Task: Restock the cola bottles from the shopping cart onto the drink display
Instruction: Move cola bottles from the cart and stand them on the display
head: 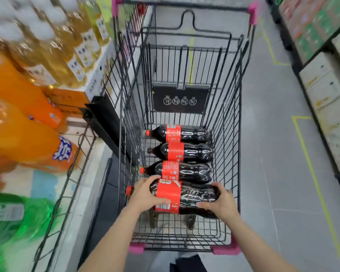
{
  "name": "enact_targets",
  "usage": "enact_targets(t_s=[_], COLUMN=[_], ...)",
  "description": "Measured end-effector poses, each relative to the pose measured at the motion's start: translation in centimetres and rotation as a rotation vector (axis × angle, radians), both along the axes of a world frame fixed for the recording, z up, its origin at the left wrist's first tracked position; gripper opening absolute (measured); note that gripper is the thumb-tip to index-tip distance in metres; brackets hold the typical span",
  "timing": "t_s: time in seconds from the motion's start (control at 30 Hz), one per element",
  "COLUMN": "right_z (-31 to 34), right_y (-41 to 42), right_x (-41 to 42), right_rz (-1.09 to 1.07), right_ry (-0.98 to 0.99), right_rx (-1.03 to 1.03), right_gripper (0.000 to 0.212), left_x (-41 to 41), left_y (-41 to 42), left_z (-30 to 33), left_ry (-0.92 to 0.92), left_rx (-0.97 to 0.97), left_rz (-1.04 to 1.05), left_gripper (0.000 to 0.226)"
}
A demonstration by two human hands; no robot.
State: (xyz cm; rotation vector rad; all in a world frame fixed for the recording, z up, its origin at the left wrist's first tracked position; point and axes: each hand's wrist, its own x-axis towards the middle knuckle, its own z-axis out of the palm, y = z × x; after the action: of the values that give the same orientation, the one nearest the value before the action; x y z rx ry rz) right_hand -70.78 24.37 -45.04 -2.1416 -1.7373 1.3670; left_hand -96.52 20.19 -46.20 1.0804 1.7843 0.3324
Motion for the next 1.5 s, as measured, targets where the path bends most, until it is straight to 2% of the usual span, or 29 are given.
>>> enact_targets(t_s=[0.27, 0.4, 0.57, 0.77, 0.93, 1.13, 1.23, 1.33, 1.5], right_z=[5.2, 6.8, 8.5, 10.5, 12.9, 15.0, 15.8, 16.2, 16.1], right_y=[1.9, 1.8, 1.5, 1.7, 0.2, -5.1, -9.0, -13.6, -22.5], right_x=[-1.1, -1.9, -4.2, -7.1, -11.1, -15.5, -17.9, -20.4, -24.2], right_rz=[0.007, 0.039, 0.133, 0.301, 0.5, 0.702, 0.805, 0.876, 0.938], right_ry=[0.077, 0.145, 0.243, 0.367, 0.455, 0.567, 0.614, 0.67, 0.717], right_rx=[0.168, 0.206, 0.225, 0.294, 0.359, 0.309, 0.294, 0.298, 0.229], right_gripper=[0.101, 0.12, 0.097, 0.091, 0.088, 0.085, 0.087, 0.1, 0.094], left_x=[-1.3, -2.1, -3.5, -4.8, -5.5, -5.4, -5.2, -5.2, -5.8], left_y=[1.4, 0.2, -2.2, -6.7, -13.1, -22.6, -28.0, -33.5, -42.9], left_z=[6.4, 8.9, 11.3, 14.9, 18.1, 21.6, 22.7, 23.7, 25.1], left_ry=[0.129, 0.19, 0.277, 0.369, 0.533, 0.703, 0.77, 0.857, 0.916], left_rx=[0.246, 0.314, 0.387, 0.461, 0.525, 0.582, 0.581, 0.577, 0.517], left_rz=[0.003, 0.043, 0.147, 0.331, 0.505, 0.698, 0.795, 0.863, 0.931], left_gripper=[0.09, 0.092, 0.097, 0.105, 0.113, 0.1, 0.101, 0.101, 0.103])
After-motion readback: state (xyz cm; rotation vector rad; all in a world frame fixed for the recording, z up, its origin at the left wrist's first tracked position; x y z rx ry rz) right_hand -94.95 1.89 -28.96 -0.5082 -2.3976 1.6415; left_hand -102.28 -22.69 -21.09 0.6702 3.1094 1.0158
